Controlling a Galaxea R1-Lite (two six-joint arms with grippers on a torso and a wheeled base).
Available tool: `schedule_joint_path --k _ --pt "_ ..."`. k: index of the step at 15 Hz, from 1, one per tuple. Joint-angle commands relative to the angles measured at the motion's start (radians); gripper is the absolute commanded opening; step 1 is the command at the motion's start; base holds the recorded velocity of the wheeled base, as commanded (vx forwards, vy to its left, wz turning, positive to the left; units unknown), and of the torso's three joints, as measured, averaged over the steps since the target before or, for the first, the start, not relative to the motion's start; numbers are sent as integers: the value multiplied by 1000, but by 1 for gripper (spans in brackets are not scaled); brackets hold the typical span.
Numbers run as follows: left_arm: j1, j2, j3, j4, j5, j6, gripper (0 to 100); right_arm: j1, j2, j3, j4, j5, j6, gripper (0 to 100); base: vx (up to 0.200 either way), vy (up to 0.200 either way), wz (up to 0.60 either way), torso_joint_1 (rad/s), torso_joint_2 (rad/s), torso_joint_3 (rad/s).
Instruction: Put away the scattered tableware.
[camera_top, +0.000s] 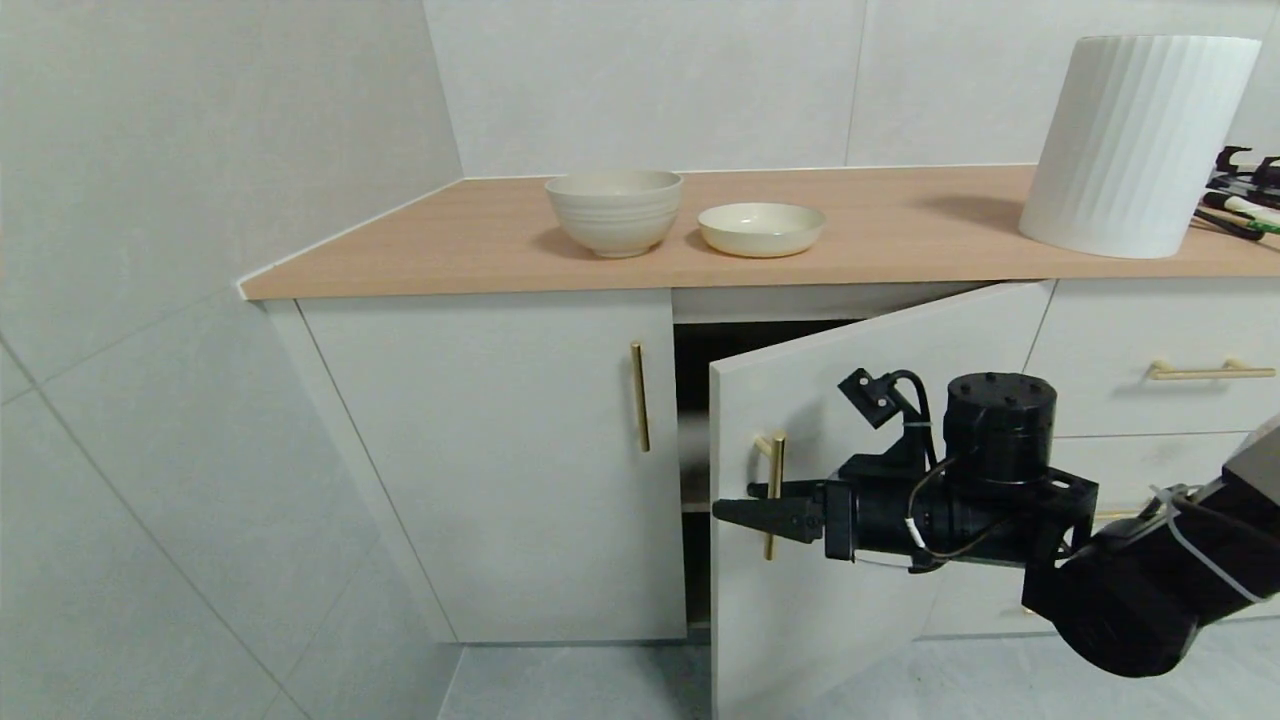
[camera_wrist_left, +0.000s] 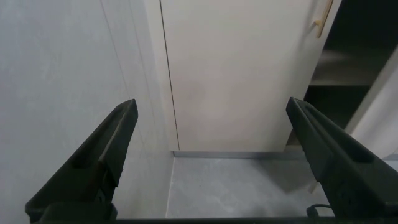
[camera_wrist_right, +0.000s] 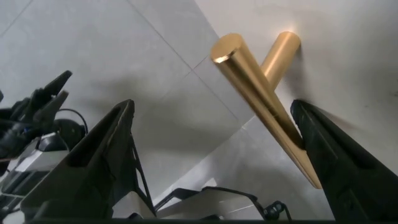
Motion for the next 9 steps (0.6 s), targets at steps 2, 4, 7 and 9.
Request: schedule_joint_path --k 2,4,7,9 --pt "0 2 0 0 1 3 100 4 -28 45 -35 8 -1 100 0 0 0 0 0 0" --pt "0 2 -29 -5 -7 6 100 4 -28 47 -38 7 -1 100 0 0 0 0 0 0" --pt "-9 51 -230 75 -217 6 100 4 -19 42 -38 7 0 100 0 0 0 0 0 0" --pt "-11 212 -393 170 -453 6 100 4 -17 42 -41 7 0 100 0 0 0 0 0 0"
